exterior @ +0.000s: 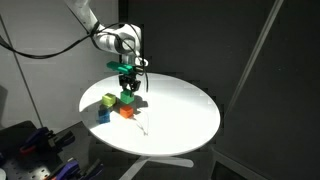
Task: Put the dark green toy block on top of the orange toy block, then put it back on top of the light green toy block
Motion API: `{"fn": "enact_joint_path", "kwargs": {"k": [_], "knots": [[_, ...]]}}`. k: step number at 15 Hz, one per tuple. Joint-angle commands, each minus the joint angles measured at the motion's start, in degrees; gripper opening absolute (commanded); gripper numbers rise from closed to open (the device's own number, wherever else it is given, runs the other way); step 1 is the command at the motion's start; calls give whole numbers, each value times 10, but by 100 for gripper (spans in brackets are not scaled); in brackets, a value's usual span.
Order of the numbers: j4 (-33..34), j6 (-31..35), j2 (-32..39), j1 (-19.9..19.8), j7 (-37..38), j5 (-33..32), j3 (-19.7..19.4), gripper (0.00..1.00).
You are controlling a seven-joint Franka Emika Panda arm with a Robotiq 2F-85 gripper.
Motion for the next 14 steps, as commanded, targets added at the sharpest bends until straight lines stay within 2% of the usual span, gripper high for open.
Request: {"fn": "enact_joint_path", "kwargs": {"k": [1, 14], "knots": [[-22, -11, -39, 9, 7, -16, 1, 27], [-57, -15, -77, 43, 12, -40, 22, 27]]}}
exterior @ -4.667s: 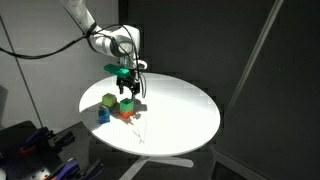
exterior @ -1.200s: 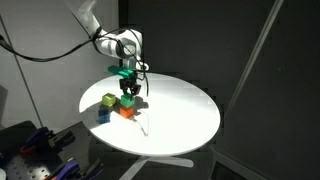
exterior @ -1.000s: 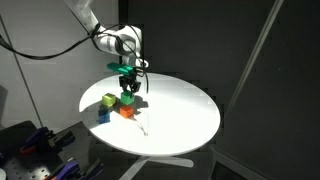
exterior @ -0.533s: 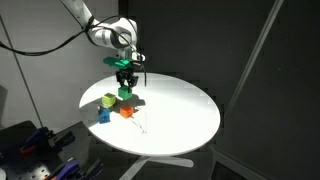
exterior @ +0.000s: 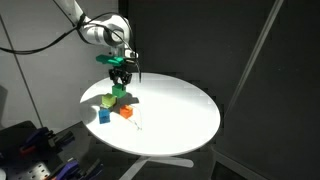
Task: Put the dark green toy block on top of the orange toy block, then put it back on top of the light green toy block
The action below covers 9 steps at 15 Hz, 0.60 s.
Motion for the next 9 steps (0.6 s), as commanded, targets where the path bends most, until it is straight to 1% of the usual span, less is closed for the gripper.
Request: {"fn": "enact_joint_path", "kwargs": {"k": [1, 9], "knots": [[-16, -12, -22, 8, 11, -21, 8, 27], [-13, -22, -16, 24, 14, -31, 21, 27]]}}
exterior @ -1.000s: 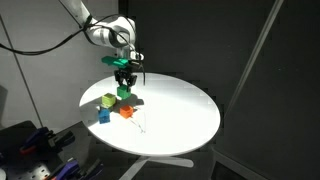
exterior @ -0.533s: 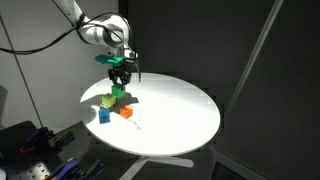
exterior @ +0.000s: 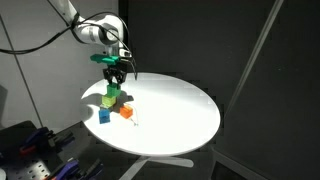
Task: Put the dark green toy block on top of the orange toy block, then put it back on top of the light green toy block
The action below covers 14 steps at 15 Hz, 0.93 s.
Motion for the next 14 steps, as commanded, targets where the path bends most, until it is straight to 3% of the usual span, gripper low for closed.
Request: {"fn": "enact_joint_path", "kwargs": {"k": [1, 14], "knots": [[-7, -15, -13, 6, 14, -19, 5, 27], [4, -23, 6, 19, 16, -29, 12, 27]]}}
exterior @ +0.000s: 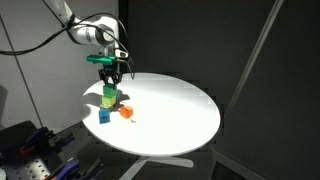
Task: Put the dark green toy block on top of the orange toy block, then put it back on top of the light green toy block
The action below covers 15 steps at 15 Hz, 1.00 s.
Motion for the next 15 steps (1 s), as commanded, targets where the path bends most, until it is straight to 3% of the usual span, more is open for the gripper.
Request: {"fn": "enact_joint_path", "kwargs": {"k": [1, 9, 10, 11, 14, 15], "knots": [[7, -17, 3, 2, 15, -17, 2, 27], [9, -17, 12, 4, 16, -21, 2, 27], [9, -17, 14, 4, 16, -21, 2, 77], [10, -18, 15, 4, 16, -21, 1, 79], [9, -18, 17, 3, 16, -21, 1, 99], [9, -17, 16, 3, 15, -22, 1, 100]]}}
